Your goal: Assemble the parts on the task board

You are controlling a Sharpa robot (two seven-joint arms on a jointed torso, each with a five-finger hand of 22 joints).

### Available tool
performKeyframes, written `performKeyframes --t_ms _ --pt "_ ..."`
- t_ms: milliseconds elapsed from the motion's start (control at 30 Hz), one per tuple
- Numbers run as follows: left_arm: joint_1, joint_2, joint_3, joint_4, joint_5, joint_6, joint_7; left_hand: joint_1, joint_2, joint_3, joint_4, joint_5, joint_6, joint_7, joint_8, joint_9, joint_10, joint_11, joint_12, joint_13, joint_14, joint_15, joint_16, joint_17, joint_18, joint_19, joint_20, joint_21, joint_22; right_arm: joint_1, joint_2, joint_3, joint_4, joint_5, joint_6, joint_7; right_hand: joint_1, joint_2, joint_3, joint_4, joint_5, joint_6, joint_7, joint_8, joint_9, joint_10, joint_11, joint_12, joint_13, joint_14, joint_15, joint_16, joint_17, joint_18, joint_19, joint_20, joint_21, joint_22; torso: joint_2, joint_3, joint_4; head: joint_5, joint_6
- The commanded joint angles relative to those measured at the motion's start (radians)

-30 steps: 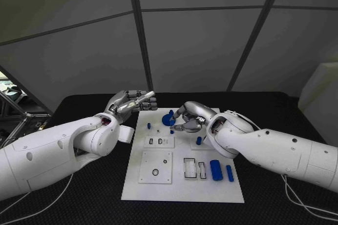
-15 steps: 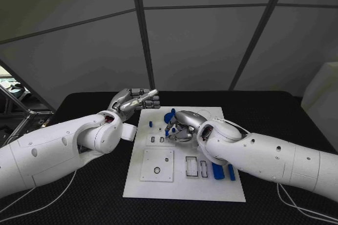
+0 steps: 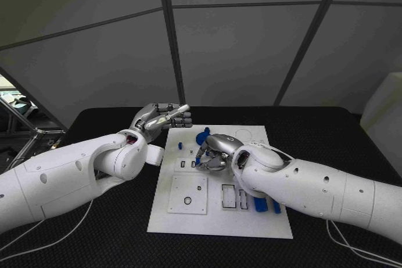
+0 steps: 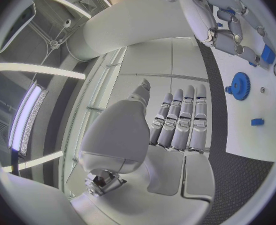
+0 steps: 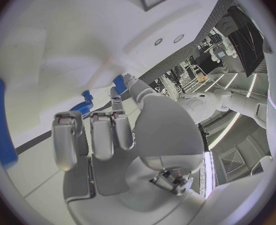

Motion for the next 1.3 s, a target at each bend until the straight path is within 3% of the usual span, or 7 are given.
performKeyframes --t_ms 33,867,1300 --pt "0.001 0.001 0.001 0.0 -0.003 0.013 0.0 0.003 0.005 -0.001 -0.007 -0.003 0.005 0.002 -0.007 -0.001 0.004 0.0 -0.002 0.0 0.01 0.0 -0.006 0.001 -0.012 0.003 0.001 -0.004 -0.001 -0.003 0.002 -0.002 -0.004 -0.02 0.023 -0.01 0.0 0.009 0.001 0.0 0.006 0.03 -0.025 0.003 0.002 0.03 -0.005 0.005 0.137 0.073 -0.009 0.0 0.119 -0.015 0.103 -0.007 0.003 0.263 0.0 -0.0002 -0.0004 0.002 -0.002" --pt "0.001 0.002 0.001 -0.003 -0.003 0.015 -0.002 0.002 0.006 -0.003 -0.008 -0.003 0.006 0.002 -0.009 -0.002 0.004 0.0 -0.004 0.0 0.011 0.0 -0.008 0.002 -0.012 0.004 0.001 -0.004 -0.002 -0.007 0.001 -0.002 -0.006 -0.047 0.054 -0.025 -0.011 -0.009 -0.003 -0.009 0.006 0.012 -0.017 -0.017 -0.001 0.026 0.0 -0.001 0.132 0.071 -0.006 -0.005 0.111 -0.015 0.103 -0.006 0.003 0.263 0.0 0.0 -0.0003 0.003 -0.008" --pt "0.001 0.002 0.001 -0.003 -0.003 0.016 -0.003 0.002 0.006 -0.003 -0.008 -0.003 0.006 0.002 -0.009 -0.002 0.004 0.0 -0.004 0.0 0.011 0.0 -0.009 0.002 -0.012 0.004 0.001 -0.004 -0.002 -0.007 0.0 -0.002 -0.006 -0.051 0.052 -0.033 -0.038 -0.04 -0.015 -0.01 0.007 -0.036 0.0 -0.033 -0.011 0.01 0.016 -0.023 0.109 0.068 0.005 -0.012 0.099 -0.015 0.103 0.003 0.003 0.263 -0.001 -0.0005 -0.0002 0.004 -0.011"
